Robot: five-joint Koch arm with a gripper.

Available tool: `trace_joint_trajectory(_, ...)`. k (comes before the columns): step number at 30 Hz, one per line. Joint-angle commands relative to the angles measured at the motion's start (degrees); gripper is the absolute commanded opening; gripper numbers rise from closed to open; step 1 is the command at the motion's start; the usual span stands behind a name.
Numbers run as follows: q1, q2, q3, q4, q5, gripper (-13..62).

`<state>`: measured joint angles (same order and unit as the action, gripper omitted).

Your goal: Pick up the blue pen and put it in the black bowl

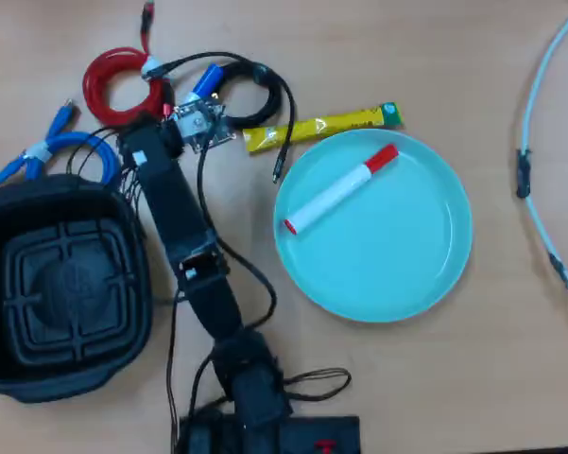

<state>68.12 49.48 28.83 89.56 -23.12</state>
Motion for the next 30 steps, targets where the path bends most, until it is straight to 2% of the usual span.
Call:
trace_joint_trajectory(1, -0.35, 0.09, -6.94, 1.05, -1.49, 31.4)
trace_joint_trajectory(5, -0.44, -2.02, -7.03, 0.79, -3.16, 31.6)
trace_joint_trajectory(10, -1.49, -4.22, -7.47, -0.88, -11.6, 31.8)
trace_joint_trajectory(25, -0.09, -6.5, -8.35, -5.01, -12.57, 31.9)
trace_joint_trajectory(30, 2.9, -6.59, -9.84, -6.42, -18.54, 31.8)
